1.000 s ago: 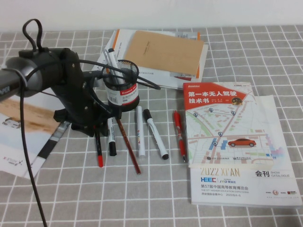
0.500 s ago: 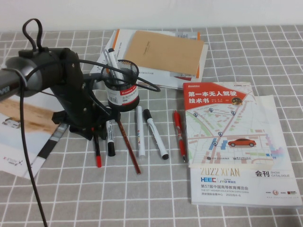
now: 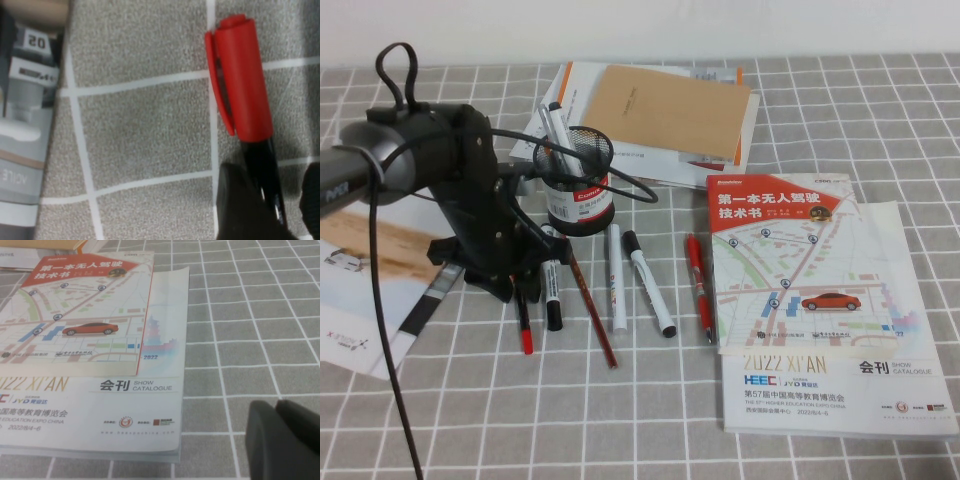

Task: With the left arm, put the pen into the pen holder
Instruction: Pick up the pen on the table, then place the pen onto the pen holder

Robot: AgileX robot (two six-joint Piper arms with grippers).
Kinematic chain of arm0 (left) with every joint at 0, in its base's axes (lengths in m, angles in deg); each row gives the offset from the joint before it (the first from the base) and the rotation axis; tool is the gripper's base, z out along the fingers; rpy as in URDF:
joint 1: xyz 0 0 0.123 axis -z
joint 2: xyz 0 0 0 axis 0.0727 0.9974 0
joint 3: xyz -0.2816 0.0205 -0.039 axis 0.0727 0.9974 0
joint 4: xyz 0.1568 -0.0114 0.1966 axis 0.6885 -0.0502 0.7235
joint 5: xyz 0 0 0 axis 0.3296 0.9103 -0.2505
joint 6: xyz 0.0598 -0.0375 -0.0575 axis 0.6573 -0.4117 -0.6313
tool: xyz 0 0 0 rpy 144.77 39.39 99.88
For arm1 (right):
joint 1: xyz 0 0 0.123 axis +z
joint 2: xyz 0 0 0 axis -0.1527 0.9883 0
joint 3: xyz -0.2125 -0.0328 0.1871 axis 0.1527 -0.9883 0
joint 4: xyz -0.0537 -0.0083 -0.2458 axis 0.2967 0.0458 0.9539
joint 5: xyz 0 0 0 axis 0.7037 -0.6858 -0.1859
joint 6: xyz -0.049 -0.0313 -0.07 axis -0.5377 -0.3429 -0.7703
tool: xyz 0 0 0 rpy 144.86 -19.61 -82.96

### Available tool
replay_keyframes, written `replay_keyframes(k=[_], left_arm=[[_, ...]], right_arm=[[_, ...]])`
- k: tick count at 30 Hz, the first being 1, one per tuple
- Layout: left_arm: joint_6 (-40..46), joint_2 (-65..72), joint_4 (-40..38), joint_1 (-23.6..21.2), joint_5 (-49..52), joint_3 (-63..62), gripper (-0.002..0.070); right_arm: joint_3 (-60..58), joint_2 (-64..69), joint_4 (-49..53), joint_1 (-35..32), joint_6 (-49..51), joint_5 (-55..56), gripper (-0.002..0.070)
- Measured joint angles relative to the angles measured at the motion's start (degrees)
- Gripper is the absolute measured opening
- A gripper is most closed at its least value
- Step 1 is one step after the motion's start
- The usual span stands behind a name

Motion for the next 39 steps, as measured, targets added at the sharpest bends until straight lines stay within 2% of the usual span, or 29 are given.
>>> replay_keyframes(k=[5,7,9,10,18,24,27,30,36,39], left_arm=[[0.00,0.13,1.01,0.00,-0.21,-0.10,0.0232],[0.23,0.13,1.55,0.00,-0.24,-0.10,0.0185],[0.76,0.13,2.16,0.00,-0.24,-0.10,0.0087],[1.04,0.13,2.31,0.00,-0.24,-0.10,0.0064],[4.10,-0.45,2.77,0.00,0.48,0.18,0.0061],[5.29,-9.77,3.58,0.00,-2.62,7.35,0.0061],[5.56,-16.39,3.45,0.00,-10.05,12.95,0.0061],[6.09,-22.31,2.89,0.00,-22.02,19.54,0.0061],[9.41,-29.00,-1.17,0.00,-57.56,33.16,0.0061],[5.80,-29.00,-0.22,0.00,-70.57,35.88,0.0061]], right_arm=[[0.00,0.00,0.00,0.00,0.00,0.00,-0.0013],[0.00,0.00,0.00,0.00,0.00,0.00,-0.0013],[0.00,0.00,0.00,0.00,0.00,0.00,-0.0013],[0.00,0.00,0.00,0.00,0.00,0.00,-0.0013],[0.00,0.00,0.00,0.00,0.00,0.00,-0.0013],[0.00,0.00,0.00,0.00,0.00,0.00,-0.0013],[0.00,0.00,0.00,0.00,0.00,0.00,-0.0013],[0.00,0.00,0.00,0.00,0.00,0.00,-0.0013],[0.00,0.00,0.00,0.00,0.00,0.00,-0.0013],[0.00,0.00,0.00,0.00,0.00,0.00,-0.0013]])
